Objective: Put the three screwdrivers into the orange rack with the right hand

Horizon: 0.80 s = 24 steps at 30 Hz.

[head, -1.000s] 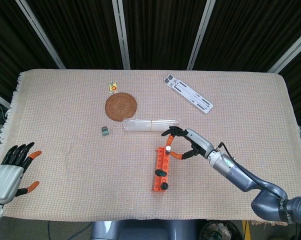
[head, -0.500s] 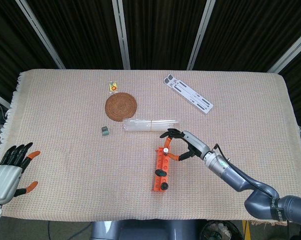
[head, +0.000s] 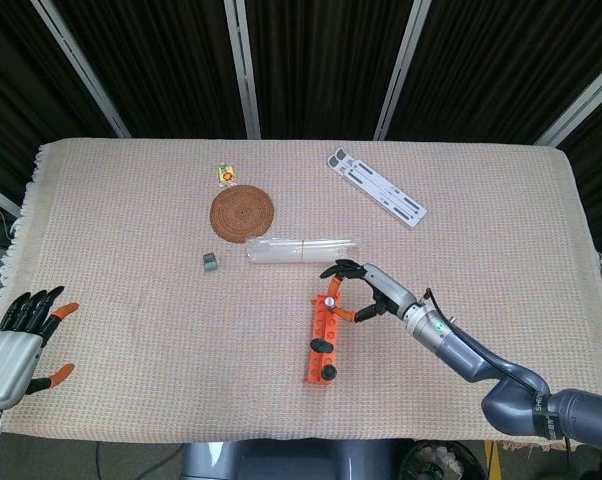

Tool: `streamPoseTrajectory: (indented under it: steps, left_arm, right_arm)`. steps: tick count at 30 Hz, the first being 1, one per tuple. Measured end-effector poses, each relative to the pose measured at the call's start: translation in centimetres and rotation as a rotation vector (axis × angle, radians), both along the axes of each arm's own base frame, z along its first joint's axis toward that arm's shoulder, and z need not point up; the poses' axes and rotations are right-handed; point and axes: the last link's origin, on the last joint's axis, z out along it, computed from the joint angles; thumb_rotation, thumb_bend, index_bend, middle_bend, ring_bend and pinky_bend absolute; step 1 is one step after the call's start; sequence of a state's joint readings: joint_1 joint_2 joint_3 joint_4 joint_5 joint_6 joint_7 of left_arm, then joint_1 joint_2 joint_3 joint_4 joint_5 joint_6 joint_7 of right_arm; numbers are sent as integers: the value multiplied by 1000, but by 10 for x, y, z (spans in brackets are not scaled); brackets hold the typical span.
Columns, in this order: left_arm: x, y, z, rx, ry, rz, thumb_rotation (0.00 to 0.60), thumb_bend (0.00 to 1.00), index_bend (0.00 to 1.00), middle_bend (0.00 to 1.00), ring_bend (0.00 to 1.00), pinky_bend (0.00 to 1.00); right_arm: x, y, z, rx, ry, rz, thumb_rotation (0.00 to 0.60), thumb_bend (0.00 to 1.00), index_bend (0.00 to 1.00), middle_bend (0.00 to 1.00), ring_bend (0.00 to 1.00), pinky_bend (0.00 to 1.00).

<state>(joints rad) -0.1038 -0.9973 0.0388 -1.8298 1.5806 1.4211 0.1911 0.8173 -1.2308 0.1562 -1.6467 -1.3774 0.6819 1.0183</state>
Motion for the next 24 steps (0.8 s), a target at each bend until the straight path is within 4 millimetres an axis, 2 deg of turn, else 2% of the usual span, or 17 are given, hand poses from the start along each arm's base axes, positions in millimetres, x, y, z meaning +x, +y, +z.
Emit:
streamPoseTrajectory:
  steps: [24]
  left_arm:
    - [-2,0,0,0,-2,4,600,185,178,0,0,0]
  right_arm:
    - [-4,-6,-7,3,29,-24,600,441,601,217,0,0]
